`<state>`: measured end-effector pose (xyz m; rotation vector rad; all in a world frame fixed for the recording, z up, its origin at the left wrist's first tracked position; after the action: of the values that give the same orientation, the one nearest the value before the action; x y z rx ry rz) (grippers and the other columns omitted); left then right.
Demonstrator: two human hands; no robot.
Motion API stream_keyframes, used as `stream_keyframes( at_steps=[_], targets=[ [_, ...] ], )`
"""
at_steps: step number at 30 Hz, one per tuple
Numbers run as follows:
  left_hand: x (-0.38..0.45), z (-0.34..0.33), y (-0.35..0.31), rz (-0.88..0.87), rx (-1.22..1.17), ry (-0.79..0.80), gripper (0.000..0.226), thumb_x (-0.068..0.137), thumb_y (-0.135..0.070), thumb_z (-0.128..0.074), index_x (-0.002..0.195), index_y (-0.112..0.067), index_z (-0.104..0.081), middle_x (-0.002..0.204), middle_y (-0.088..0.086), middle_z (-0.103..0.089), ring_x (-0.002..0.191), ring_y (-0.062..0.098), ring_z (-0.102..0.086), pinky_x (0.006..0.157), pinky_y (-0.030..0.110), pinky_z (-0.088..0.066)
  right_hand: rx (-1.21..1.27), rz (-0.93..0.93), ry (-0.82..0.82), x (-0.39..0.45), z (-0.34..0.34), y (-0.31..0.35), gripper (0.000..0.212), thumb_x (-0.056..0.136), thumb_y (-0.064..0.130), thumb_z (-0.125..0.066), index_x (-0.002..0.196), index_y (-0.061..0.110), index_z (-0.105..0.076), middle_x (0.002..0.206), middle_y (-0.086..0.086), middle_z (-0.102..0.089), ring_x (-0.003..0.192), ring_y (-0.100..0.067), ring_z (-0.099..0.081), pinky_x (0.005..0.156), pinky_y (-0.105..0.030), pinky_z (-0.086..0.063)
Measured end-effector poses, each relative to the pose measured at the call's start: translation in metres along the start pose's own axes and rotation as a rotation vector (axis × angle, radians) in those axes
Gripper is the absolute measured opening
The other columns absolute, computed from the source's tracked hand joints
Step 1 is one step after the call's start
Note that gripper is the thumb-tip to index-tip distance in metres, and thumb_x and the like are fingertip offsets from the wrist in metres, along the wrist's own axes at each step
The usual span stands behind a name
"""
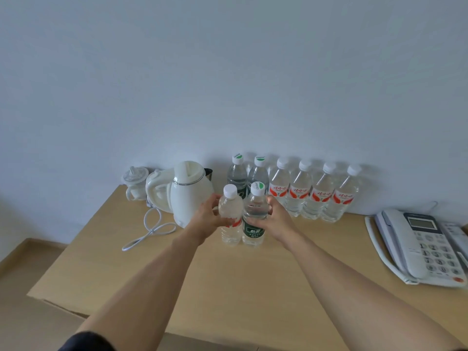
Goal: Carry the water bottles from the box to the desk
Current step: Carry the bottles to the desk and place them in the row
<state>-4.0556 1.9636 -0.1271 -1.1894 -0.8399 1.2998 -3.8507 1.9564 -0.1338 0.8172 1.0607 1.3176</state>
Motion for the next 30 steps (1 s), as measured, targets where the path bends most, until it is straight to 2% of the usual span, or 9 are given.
stream_keyframes(
  at_steps=[4, 8, 10, 15, 17, 20, 23, 25, 30],
  targets=[
    [0.009, 0.003, 0.0, -0.003, 0.029, 0.013, 0.066, 0.07, 0.005, -0.086, 0.126, -0.009, -0.054, 0.119, 0.008, -0.066, 0.109, 0.026, -0.065, 0.092, 0.04, -0.056, -0.061, -0.003, -0.02, 0.002, -0.003, -0.002, 0.064, 0.071, 0.024, -0.091, 0.122, 0.031, -0.052, 0.115, 0.01, -0.068, 0.109, -0.01, -0.063, 0.098, -0.036, -0.05],
    [0.013, 0.004, 0.001, -0.013, 0.019, 0.035, 0.064, 0.071, 0.006, -0.085, 0.124, -0.012, -0.054, 0.119, 0.005, -0.067, 0.11, 0.024, -0.064, 0.082, 0.028, -0.056, -0.098, -0.019, -0.03, 0.004, -0.005, -0.005, 0.063, 0.071, 0.025, -0.091, 0.119, 0.036, -0.051, 0.104, 0.019, -0.066, 0.097, 0.005, -0.06, 0.081, -0.019, -0.048],
    [0.014, 0.004, 0.002, -0.014, 0.026, 0.049, 0.063, 0.071, 0.005, -0.086, 0.122, -0.016, -0.055, 0.119, 0.003, -0.068, 0.112, 0.023, -0.064, 0.085, 0.028, -0.053, -0.119, -0.017, -0.048, 0.005, -0.005, -0.006, 0.061, 0.071, 0.028, -0.091, 0.117, 0.035, -0.052, 0.101, 0.022, -0.065, 0.093, 0.011, -0.057, 0.075, -0.014, -0.044],
    [0.014, 0.007, 0.0, -0.028, 0.171, 0.066, 0.065, 0.074, 0.0, -0.085, 0.129, -0.016, -0.055, 0.122, 0.002, -0.068, 0.119, 0.022, -0.061, 0.104, 0.043, -0.049, -0.176, -0.022, -0.07, 0.007, -0.006, -0.009, 0.068, 0.068, 0.031, -0.091, 0.123, 0.034, -0.051, 0.103, 0.022, -0.064, 0.101, -0.003, -0.062, 0.082, -0.022, -0.046],
    [0.013, 0.01, -0.008, -0.052, 0.282, 0.081, 0.066, 0.074, -0.004, -0.085, 0.132, -0.017, -0.054, 0.119, -0.004, -0.067, 0.117, 0.019, -0.062, 0.1, 0.04, -0.051, -0.175, -0.01, -0.078, 0.007, -0.005, -0.008, 0.075, 0.068, 0.032, -0.091, 0.13, 0.034, -0.05, 0.107, 0.023, -0.062, 0.105, -0.004, -0.061, 0.087, -0.024, -0.046],
    [0.007, 0.023, -0.036, -0.196, 0.509, -0.018, 0.063, 0.074, -0.021, -0.086, 0.129, -0.029, -0.057, 0.108, -0.012, -0.063, 0.099, 0.01, -0.063, 0.08, 0.026, -0.049, -0.184, 0.046, -0.136, 0.005, 0.001, 0.003, 0.069, 0.068, 0.036, -0.089, 0.126, 0.036, -0.05, 0.111, 0.021, -0.061, 0.104, -0.002, -0.06, 0.087, -0.027, -0.048],
    [0.003, 0.028, -0.065, -0.337, 0.646, -0.113, 0.057, 0.073, -0.031, -0.088, 0.125, -0.034, -0.064, 0.105, -0.009, -0.064, 0.085, 0.009, -0.061, 0.079, 0.03, -0.052, -0.227, 0.109, -0.165, 0.001, 0.004, 0.014, 0.057, 0.069, 0.036, -0.083, 0.113, 0.041, -0.048, 0.109, 0.022, -0.06, 0.1, 0.005, -0.056, 0.079, -0.023, -0.046],
    [0.003, 0.023, -0.075, -0.366, 0.719, -0.11, 0.054, 0.074, -0.03, -0.087, 0.124, -0.031, -0.066, 0.102, -0.006, -0.068, 0.08, 0.01, -0.061, 0.078, 0.029, -0.053, -0.262, 0.139, -0.175, -0.001, 0.003, 0.017, 0.051, 0.071, 0.036, -0.081, 0.11, 0.04, -0.049, 0.106, 0.021, -0.06, 0.099, 0.001, -0.057, 0.077, -0.022, -0.044],
    [0.007, 0.017, -0.083, -0.367, 0.863, -0.124, 0.048, 0.077, -0.03, -0.086, 0.12, -0.026, -0.065, 0.097, -0.002, -0.074, 0.083, 0.018, -0.065, 0.07, 0.03, -0.051, -0.299, 0.161, -0.184, -0.003, 0.004, 0.019, 0.048, 0.073, 0.033, -0.082, 0.109, 0.037, -0.05, 0.106, 0.018, -0.061, 0.1, -0.006, -0.058, 0.08, -0.027, -0.045]
  ],
)
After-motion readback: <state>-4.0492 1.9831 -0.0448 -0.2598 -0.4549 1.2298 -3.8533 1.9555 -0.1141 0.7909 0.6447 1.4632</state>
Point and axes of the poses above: each hand's wrist, its own x-axis towards the middle knuckle, its own z-axis out of the back of the hand, y = z × x, the point moved 5 cm from there along x, towards the middle knuckle
